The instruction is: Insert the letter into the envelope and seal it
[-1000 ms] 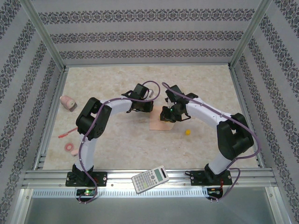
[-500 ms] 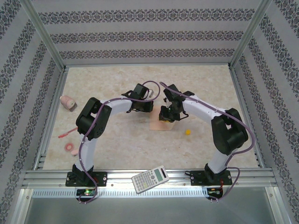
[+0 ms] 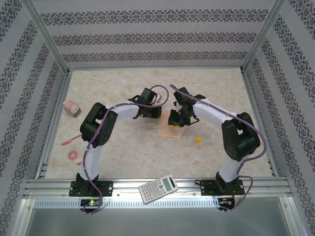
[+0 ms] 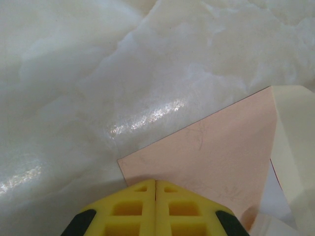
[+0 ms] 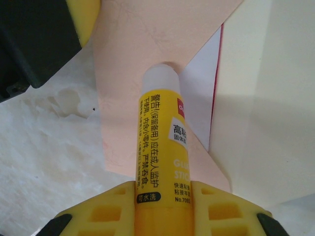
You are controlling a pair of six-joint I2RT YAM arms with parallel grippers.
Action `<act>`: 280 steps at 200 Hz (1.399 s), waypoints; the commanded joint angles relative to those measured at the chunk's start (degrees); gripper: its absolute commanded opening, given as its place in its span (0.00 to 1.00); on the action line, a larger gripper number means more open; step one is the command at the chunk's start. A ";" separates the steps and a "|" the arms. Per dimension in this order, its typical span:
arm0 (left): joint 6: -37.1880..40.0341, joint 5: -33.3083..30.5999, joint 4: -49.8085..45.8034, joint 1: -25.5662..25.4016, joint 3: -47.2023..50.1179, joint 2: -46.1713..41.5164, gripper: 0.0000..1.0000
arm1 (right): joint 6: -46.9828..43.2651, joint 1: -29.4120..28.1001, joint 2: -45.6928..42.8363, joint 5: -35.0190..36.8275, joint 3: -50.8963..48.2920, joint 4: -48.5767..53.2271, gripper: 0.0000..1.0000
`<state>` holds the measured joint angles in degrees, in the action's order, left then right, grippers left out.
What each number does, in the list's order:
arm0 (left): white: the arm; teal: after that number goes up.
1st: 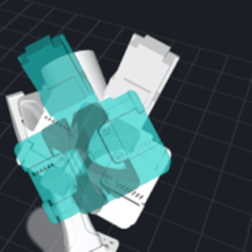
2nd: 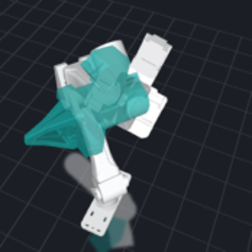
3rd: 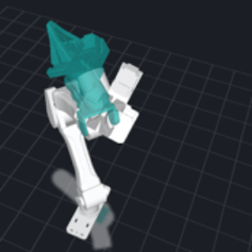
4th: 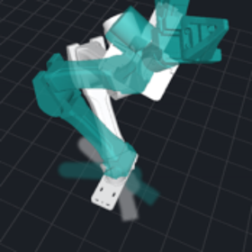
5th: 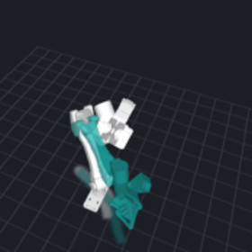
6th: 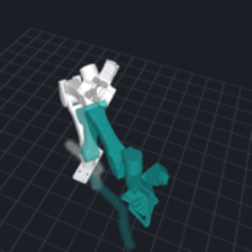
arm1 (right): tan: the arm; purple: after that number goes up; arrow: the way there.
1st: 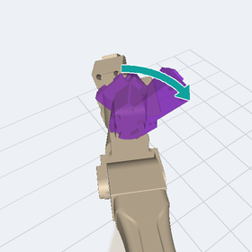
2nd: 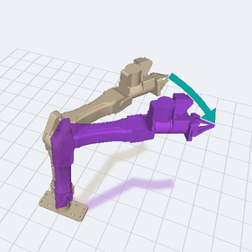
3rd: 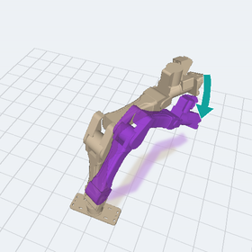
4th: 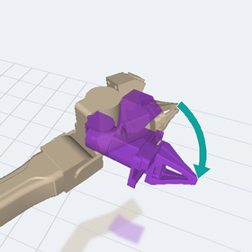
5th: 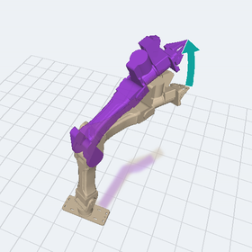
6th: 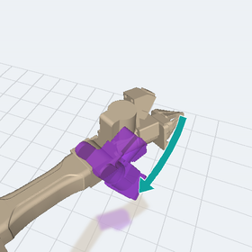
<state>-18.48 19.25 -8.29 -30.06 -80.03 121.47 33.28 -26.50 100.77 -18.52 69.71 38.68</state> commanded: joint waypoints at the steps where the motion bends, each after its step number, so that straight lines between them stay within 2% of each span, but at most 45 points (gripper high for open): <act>1: 0.40 0.73 -2.20 -0.63 0.64 -0.98 0.00 | -1.07 0.56 -0.15 1.95 -0.72 4.40 0.04; 75: -0.07 0.47 -2.23 -0.61 0.97 -1.30 0.00 | -3.64 -0.02 -1.72 0.33 -0.98 9.75 0.04; 124: -0.20 0.94 -1.64 -0.61 1.19 -1.48 0.00 | -5.50 -0.13 0.98 -0.24 1.22 12.24 0.04; 211: -0.46 1.84 -1.13 -0.61 1.01 -1.50 0.00 | -6.51 -0.31 5.97 -0.21 5.47 12.00 0.03; 280: -0.21 1.56 -1.34 -0.61 1.54 -1.83 0.00 | -7.24 1.34 6.31 2.04 4.43 11.20 0.02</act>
<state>-18.50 19.44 -8.27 -30.04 -79.94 121.45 26.63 -26.33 105.19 -19.57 75.64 47.75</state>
